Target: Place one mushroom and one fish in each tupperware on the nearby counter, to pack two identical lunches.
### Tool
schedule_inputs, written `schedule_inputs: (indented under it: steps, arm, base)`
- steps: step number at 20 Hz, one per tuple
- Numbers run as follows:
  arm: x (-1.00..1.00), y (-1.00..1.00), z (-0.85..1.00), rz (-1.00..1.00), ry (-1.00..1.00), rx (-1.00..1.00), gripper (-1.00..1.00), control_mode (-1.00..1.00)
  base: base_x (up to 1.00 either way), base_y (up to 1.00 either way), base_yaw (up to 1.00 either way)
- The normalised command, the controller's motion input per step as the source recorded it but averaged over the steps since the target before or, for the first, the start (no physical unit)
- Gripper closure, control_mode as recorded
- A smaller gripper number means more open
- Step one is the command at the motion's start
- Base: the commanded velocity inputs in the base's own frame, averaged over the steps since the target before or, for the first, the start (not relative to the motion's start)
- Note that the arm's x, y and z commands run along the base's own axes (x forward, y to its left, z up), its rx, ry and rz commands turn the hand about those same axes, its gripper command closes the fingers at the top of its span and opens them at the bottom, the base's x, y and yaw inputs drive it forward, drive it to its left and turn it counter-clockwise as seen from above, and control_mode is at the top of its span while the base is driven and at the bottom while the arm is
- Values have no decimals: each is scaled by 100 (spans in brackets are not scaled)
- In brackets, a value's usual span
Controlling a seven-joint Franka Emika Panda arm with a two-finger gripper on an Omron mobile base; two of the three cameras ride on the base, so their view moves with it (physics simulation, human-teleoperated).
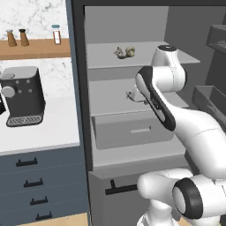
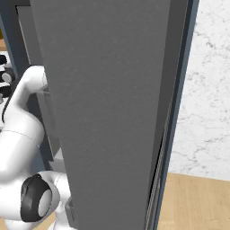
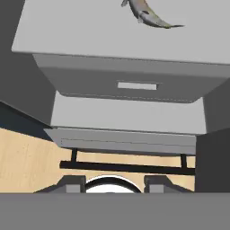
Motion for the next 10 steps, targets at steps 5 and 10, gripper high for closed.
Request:
schedule_inputs:
  steps: [5, 10]
  arm:
    - [4, -62, -2, 10, -27, 8, -100, -100]
    - [37, -67, -31, 7, -41, 1, -100, -100]
  base:
    - [0, 0, 0]
    - [0, 0, 0]
